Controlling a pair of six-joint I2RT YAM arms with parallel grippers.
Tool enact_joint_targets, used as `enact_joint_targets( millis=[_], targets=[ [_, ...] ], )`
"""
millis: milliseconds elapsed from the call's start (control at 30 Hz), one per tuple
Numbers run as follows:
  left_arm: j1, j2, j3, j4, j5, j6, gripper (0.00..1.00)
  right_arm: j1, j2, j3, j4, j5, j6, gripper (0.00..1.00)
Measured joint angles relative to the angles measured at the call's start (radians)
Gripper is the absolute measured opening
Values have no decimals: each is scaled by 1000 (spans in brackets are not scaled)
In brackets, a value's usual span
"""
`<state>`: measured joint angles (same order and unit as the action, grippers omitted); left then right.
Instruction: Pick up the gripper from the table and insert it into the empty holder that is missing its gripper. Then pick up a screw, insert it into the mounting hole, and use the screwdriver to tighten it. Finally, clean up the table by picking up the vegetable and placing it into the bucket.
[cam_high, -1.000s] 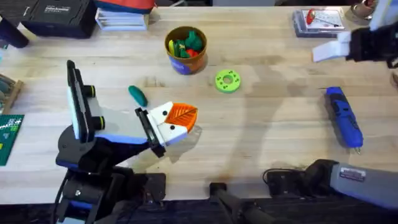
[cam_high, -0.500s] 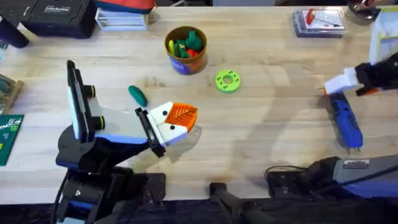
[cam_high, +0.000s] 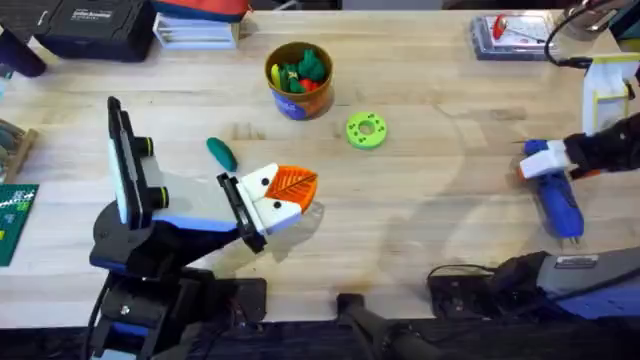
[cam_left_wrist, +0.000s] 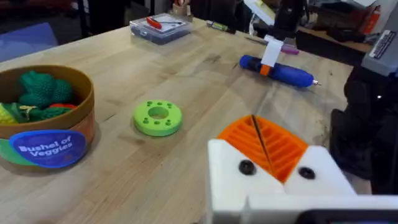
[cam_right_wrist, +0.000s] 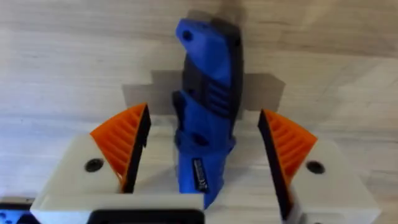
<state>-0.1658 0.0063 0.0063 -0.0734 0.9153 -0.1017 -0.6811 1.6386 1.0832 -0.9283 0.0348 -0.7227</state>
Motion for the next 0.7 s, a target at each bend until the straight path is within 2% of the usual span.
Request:
enact_joint_targets(
  millis=[267, 500, 600, 700],
  targets=[
    [0, 0, 0, 0, 0, 0, 5, 0, 17, 0, 24, -39, -47, 993],
    [0, 0, 0, 0, 0, 0, 5, 7, 63, 0, 43, -36, -57, 955],
    [0, 0, 0, 0, 0, 0, 5, 14, 63, 0, 53, -28, -57, 825],
    [0, 0, 0, 0, 0, 0, 5, 19, 67, 0, 58, -28, -63, 561]
  ],
)
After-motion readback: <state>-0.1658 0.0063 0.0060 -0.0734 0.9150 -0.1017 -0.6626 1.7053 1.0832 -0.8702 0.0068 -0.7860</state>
